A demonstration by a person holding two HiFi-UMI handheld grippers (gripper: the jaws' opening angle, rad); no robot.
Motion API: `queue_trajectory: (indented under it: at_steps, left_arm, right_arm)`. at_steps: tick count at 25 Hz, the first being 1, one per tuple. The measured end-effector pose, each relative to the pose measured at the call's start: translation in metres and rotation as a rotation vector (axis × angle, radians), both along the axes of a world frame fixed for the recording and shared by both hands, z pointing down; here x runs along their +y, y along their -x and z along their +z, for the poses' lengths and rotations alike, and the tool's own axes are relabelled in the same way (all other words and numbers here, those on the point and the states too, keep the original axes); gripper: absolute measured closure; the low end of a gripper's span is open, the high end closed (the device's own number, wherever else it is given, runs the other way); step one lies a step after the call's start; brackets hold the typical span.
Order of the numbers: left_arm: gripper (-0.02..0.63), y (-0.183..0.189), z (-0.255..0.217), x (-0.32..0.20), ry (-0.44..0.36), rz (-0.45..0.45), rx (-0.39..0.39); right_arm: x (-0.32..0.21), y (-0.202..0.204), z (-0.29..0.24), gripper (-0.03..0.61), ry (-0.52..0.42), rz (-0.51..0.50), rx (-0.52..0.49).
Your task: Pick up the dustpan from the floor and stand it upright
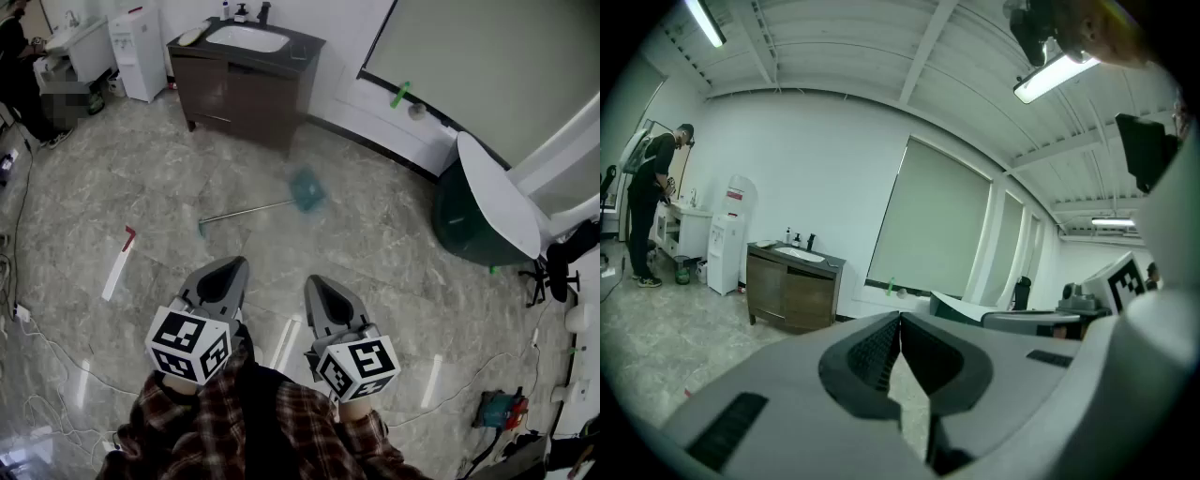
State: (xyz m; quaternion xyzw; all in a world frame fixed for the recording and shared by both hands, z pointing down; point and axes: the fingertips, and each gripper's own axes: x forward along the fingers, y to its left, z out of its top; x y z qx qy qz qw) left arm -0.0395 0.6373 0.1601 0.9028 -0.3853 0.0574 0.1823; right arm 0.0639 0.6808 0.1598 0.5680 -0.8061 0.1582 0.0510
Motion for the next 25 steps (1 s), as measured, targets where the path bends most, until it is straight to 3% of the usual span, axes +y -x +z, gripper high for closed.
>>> queue_trajectory:
  at_steps: [10, 17, 25]
  left_arm:
    - [0.601, -0.019, 0.016, -0.089, 0.025, -0.02, -0.003]
    - [0.601, -0.044, 0.002, -0.198, 0.003, -0.034, 0.066]
    - [0.601, -0.037, 0.006, -0.293, -0.002, -0.081, 0.06]
  right_arm:
    - [-0.085, -0.015, 0.015, 0.566, 0.027, -0.043, 0.006]
    - [-0.188, -0.034, 0.003, 0.566, 0.022, -0.068, 0.061]
    - [-0.291, -0.036, 0.002, 0.566, 0.009, -0.1, 0.062]
